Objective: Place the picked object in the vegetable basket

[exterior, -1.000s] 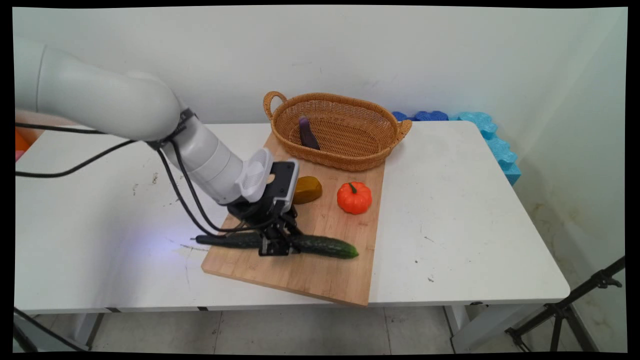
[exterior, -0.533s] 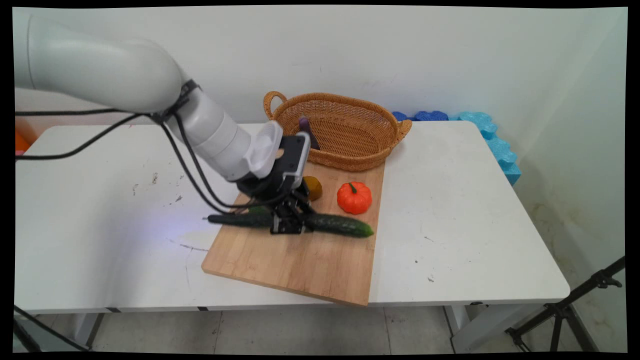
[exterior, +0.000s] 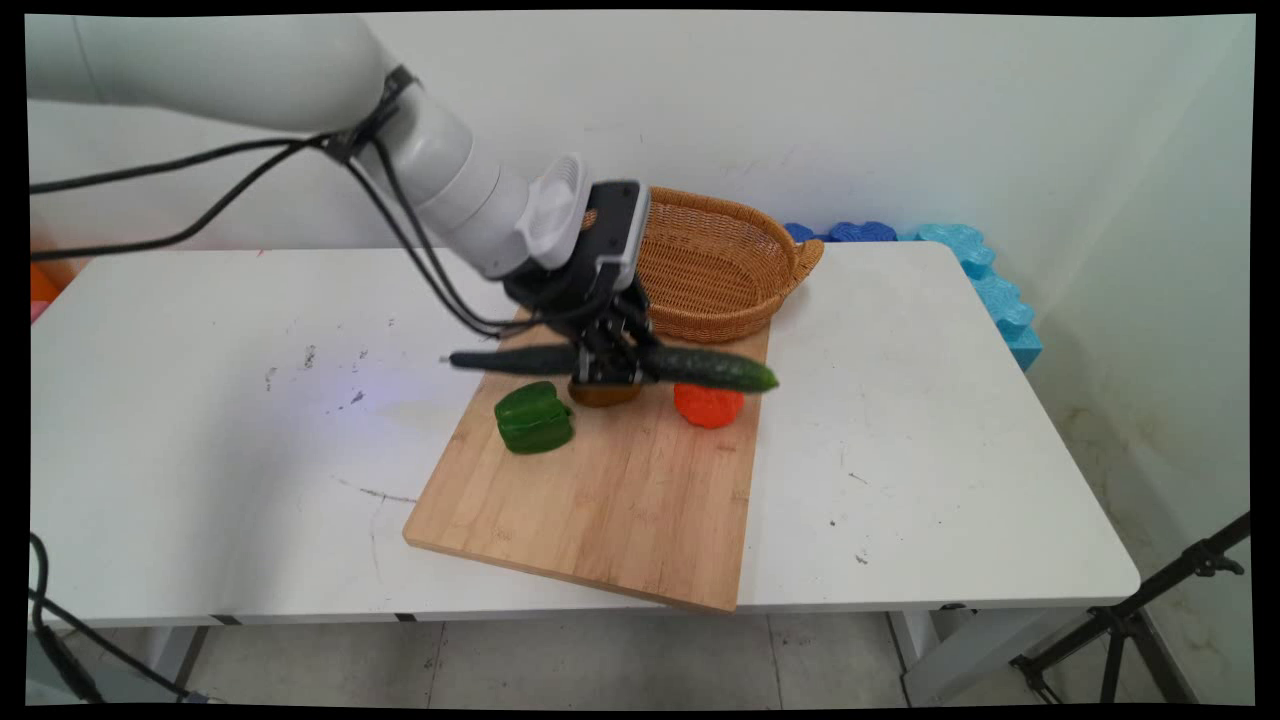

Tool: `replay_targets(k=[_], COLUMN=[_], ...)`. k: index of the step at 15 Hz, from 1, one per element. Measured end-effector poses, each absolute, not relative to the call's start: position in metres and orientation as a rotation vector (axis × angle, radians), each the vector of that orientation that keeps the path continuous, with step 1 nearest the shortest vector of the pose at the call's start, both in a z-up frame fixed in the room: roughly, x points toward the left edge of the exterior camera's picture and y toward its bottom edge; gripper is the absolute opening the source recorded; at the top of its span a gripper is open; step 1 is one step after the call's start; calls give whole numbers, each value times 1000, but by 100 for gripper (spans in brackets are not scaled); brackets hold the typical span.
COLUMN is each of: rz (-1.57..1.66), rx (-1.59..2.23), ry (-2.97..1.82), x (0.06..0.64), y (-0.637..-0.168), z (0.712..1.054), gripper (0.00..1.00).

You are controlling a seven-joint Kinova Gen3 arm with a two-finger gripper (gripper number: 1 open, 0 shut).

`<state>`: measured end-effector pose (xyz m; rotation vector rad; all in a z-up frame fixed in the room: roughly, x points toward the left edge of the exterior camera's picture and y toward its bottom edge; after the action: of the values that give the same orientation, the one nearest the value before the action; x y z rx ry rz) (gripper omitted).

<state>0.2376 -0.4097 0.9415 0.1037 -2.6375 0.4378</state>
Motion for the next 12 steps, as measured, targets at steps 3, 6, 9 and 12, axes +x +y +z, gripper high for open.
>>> replay_targets(k=[3,6,9,12], rz=[505,576,647,708], rx=[81,58,31,0], ry=[-2633,-2636,-2643,-2650], x=[239,241,244,247], y=[-434,-461,-492,-520], z=[954,963,968,970], gripper=[0,0,0,0])
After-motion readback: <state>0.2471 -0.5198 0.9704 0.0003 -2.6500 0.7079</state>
